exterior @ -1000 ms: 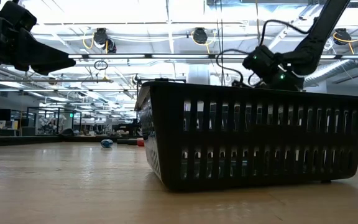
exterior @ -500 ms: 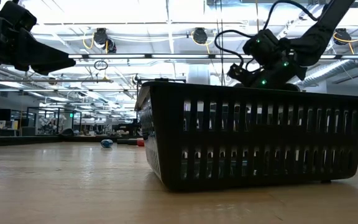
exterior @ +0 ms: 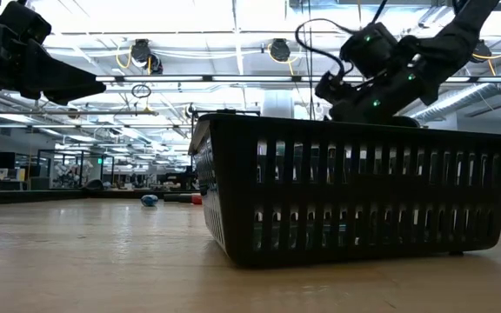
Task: Pick & Place Nail Polish
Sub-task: Put the green nail polish bottle into the black bin
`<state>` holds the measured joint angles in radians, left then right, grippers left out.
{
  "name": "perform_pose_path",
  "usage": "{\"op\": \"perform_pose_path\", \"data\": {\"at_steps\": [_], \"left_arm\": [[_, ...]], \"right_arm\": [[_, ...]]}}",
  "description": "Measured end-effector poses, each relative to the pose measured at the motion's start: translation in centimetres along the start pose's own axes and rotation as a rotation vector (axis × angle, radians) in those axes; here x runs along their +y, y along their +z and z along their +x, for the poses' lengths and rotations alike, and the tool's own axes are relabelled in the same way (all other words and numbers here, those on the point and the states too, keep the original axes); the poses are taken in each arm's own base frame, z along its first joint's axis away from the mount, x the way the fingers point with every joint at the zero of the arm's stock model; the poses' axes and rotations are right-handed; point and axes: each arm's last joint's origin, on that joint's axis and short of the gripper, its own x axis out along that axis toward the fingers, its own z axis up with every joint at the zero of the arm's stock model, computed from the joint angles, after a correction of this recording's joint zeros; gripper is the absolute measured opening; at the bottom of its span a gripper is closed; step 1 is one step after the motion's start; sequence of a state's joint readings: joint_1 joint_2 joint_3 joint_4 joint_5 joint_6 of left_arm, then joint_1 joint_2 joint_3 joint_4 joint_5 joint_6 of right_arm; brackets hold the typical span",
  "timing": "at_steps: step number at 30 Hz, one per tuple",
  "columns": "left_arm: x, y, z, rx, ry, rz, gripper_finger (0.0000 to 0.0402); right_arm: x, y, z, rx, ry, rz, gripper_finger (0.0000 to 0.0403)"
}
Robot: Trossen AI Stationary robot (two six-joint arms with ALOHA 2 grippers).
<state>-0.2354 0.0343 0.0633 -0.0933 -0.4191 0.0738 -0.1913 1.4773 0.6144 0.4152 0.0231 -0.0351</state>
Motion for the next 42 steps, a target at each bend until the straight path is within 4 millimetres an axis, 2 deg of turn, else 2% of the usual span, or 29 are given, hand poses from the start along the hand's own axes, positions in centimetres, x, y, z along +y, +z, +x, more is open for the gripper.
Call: {"op": "perform_pose_path", "data": {"at_steps": [10, 18, 22, 26, 31, 36, 42], "left_arm": [[0.0, 0.0, 0.0, 0.000, 0.000, 0.000, 0.0214], [0.0, 0.0, 0.0, 0.000, 0.000, 0.000, 0.0214], [0.0, 0.0, 0.0, 0.000, 0.000, 0.000, 0.0214], [0.0, 0.0, 0.0, -0.001, 0.000, 0.000, 0.0214], [0.0, 0.0, 0.0, 0.000, 0.000, 0.000, 0.0214], [0.0, 0.0, 0.0, -0.001, 0.000, 0.000, 0.0214], [0.0, 0.0, 0.0, 0.000, 0.000, 0.000, 0.0214]], "right_arm": [[7.0, 0.8, -1.0, -0.101, 0.227, -0.041, 0.0050], [13.9, -0.1, -3.6, -0.113, 0.466, -0.065, 0.0050], [16.4, -0.4, -5.1, -0.139, 0.543, -0.062, 0.0050], [17.8, 0.0, -5.8, -0.118, 0.560, -0.074, 0.0050], [18.7, 2.1, -5.8, -0.045, 0.541, -0.110, 0.0050], [19.4, 3.7, -4.6, -0.022, 0.520, -0.161, 0.0050], [19.5, 2.8, -2.1, 0.036, 0.492, -0.159, 0.0050]]}}
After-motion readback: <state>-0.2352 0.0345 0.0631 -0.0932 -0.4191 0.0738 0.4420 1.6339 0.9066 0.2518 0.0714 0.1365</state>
